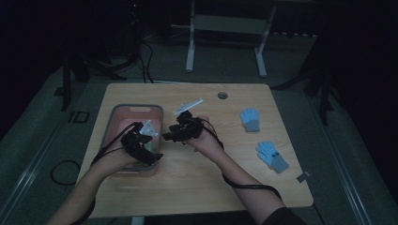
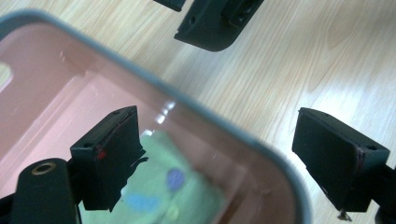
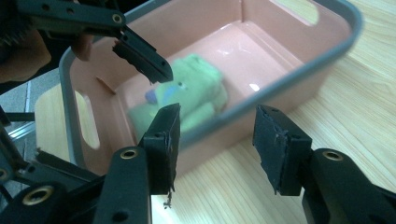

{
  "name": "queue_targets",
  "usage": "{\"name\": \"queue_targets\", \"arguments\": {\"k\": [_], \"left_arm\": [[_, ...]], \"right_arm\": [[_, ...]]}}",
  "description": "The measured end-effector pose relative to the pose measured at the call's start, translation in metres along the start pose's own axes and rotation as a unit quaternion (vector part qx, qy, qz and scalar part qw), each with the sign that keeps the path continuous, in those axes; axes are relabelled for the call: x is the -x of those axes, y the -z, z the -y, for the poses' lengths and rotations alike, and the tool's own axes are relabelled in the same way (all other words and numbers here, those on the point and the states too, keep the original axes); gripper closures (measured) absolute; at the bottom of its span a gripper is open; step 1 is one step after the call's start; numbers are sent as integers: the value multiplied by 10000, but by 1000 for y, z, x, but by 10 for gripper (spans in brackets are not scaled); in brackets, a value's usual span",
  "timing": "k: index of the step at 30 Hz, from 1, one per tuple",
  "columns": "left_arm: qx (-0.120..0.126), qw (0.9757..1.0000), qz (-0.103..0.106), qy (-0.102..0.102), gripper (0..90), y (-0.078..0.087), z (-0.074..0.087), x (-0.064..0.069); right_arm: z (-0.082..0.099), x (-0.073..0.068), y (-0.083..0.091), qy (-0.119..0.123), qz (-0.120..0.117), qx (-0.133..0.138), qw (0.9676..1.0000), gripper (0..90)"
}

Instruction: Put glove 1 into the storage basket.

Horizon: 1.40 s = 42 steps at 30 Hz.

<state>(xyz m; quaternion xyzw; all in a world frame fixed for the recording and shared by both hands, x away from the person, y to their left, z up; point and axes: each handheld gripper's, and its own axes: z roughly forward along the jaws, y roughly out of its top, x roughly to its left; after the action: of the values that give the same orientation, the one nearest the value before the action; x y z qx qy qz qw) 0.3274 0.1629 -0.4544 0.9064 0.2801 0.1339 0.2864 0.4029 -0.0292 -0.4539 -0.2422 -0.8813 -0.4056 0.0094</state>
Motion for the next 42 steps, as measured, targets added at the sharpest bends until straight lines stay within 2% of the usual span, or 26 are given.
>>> {"name": "queue_targets", "arguments": {"k": [6, 8, 10, 13, 14, 18, 22, 27, 32, 34, 42], "left_arm": [[64, 9999, -36, -149, 159, -8, -14, 15], [77, 9996, 61, -259, 158, -14, -20, 24], [-10, 9991, 47, -432, 146, -20, -25, 33], [19, 9988, 154, -465, 126, -24, -28, 38], [-12, 9984, 227, -513, 107, -29, -32, 45], [35, 9975, 270, -651, 86, -37, -36, 58], [85, 9973, 339, -651, 86, -41, -36, 64], [216, 9961, 418, -745, 90, -52, -34, 80], [209, 9961, 439, -735, 89, -59, -32, 84], [204, 9959, 546, -695, 89, -63, -31, 85], [190, 9957, 626, -660, 89, -82, -22, 95]], "right_arm": [[20, 12, 20, 17, 180, 1, 9998, 511], [27, 17, 26, -27, 203, 22, 9998, 511], [34, 21, 33, -49, 245, 43, 9997, 511], [43, 26, 42, -49, 329, 36, 9994, 510], [46, 28, 45, -60, 350, 32, 9994, 509], [59, 35, 53, -150, 404, 80, 9990, 511], [69, 40, 59, -200, 423, 118, 9988, 510], [85, 42, 68, -166, 498, 182, 9985, 510], [99, 43, 72, -128, 598, 125, 9981, 506], [103, 44, 74, -127, 624, 105, 9979, 504], [121, 51, 85, -157, 760, 67, 9970, 504]]}}
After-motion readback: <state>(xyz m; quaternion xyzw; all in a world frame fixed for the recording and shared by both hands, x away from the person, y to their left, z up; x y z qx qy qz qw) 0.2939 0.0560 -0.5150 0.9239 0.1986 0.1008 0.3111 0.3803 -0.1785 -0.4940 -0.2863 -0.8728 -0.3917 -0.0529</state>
